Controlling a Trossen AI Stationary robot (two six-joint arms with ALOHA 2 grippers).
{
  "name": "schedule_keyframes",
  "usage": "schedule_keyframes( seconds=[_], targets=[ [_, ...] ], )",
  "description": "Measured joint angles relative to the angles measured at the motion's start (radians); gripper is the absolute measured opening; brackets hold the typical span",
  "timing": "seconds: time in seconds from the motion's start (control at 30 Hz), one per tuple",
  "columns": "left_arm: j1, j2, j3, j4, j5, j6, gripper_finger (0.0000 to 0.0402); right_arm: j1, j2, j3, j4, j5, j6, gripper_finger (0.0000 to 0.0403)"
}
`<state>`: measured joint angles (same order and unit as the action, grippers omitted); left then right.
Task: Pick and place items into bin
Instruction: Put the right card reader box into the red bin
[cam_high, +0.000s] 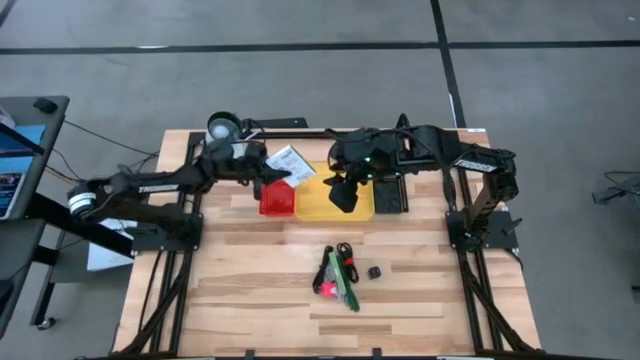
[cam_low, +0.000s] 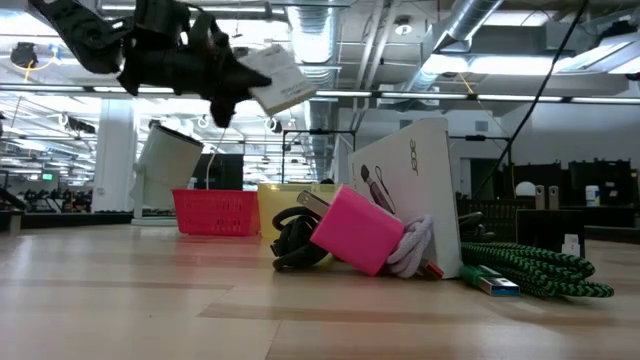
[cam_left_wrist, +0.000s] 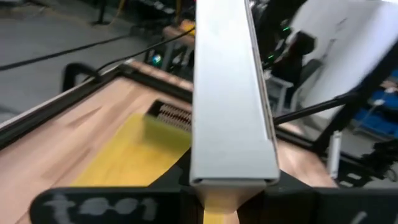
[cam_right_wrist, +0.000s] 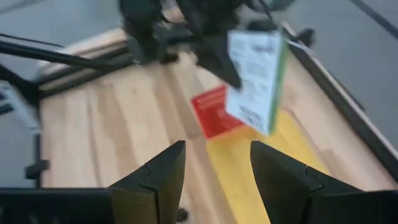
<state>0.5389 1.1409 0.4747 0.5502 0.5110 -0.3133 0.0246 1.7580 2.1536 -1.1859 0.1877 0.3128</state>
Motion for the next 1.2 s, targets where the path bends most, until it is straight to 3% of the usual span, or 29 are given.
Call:
schedule_keyframes(
  seconds=[0.33, 0.57, 0.93, 1.2],
  targets=[
    [0.015, -0.175, 0.0, -0.424, -0.021, 0.031, 0.0041, -0.009, 0.001, 0.0, -0.097, 0.054, 0.009, 0.0176],
    [0.014, -0.208, -0.001, -0.656, -0.043, 0.084, 0.0039, -0.014, 0.001, 0.0, -0.118, 0.054, 0.004, 0.0178],
    [-0.033, -0.206, -0.001, -0.71, -0.001, 0.206, 0.0036, -0.014, 0.002, 0.0, -0.118, 0.053, 0.009, 0.0178],
    [-0.087, -0.206, -0.001, -0.734, -0.111, 0.32, 0.0038, -0.014, 0.002, 0.0, -0.117, 0.053, 0.009, 0.0176]
  ],
)
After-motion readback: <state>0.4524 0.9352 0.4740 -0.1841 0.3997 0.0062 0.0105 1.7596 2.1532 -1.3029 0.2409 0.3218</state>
